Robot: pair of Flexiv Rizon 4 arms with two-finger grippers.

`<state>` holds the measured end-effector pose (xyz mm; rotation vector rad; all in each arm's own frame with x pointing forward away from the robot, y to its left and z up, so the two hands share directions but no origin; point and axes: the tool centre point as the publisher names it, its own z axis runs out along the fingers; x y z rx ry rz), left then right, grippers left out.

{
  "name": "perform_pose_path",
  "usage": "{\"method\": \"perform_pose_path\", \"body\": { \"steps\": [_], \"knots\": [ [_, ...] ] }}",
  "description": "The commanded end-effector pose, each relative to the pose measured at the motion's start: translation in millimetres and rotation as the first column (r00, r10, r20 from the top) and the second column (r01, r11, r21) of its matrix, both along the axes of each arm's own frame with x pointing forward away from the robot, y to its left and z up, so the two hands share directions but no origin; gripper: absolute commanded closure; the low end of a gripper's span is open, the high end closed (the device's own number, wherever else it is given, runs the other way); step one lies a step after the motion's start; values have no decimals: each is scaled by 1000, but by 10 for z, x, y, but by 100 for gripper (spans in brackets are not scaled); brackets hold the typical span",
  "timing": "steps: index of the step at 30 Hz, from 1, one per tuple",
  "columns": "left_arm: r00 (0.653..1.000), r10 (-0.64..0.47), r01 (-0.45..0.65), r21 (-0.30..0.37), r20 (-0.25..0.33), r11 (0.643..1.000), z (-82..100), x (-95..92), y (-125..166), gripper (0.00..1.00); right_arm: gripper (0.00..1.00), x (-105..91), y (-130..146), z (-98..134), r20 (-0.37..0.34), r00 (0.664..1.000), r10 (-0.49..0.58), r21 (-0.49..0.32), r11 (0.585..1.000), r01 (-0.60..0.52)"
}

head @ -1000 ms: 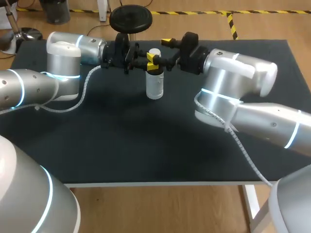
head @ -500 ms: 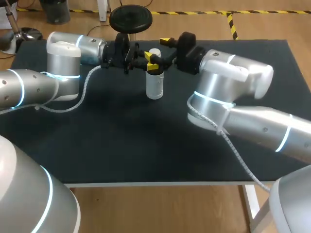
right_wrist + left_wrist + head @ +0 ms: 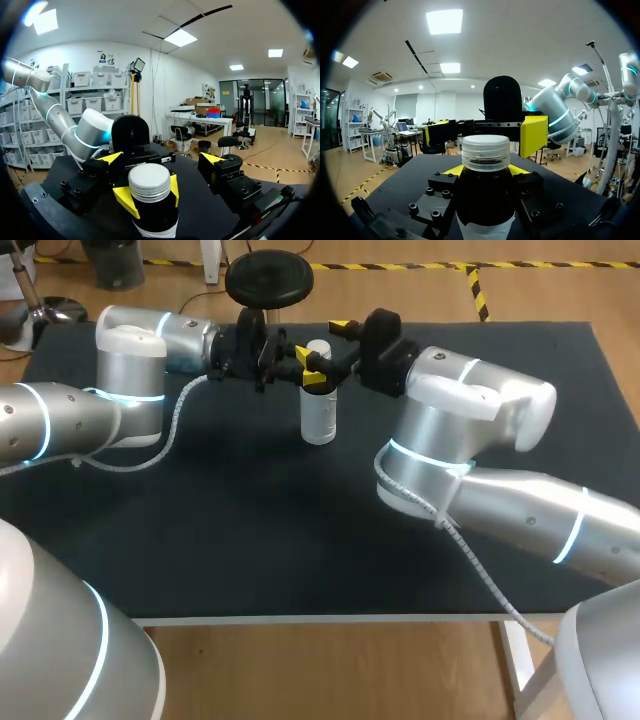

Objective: Unscrew the bottle cap

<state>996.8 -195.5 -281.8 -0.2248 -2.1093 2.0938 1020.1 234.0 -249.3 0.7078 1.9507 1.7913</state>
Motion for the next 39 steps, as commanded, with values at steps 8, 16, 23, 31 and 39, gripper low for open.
{"method": "perform_pose_path", "body": {
  "steps": [8,16,23,31,39],
  "knots": [
    [1000,-2,2,1,0,1000,3,5,-1,100,76,0,-16,-44,0,1000,-7,18,1000,7],
    [1000,-2,2,1,0,1000,3,5,-1,100,99,6,-14,-47,6,1000,13,39,999,-13],
    [1000,-2,2,1,0,1000,3,5,-1,100,100,3,44,-36,7,998,57,49,997,-57],
    [1000,-2,2,1,0,1000,3,5,-1,100,100,9,60,-26,7,990,141,58,988,-141],
    [1000,-2,2,1,0,1000,3,5,-1,100,100,44,23,-44,10,953,303,73,950,-303]
  ]
}}
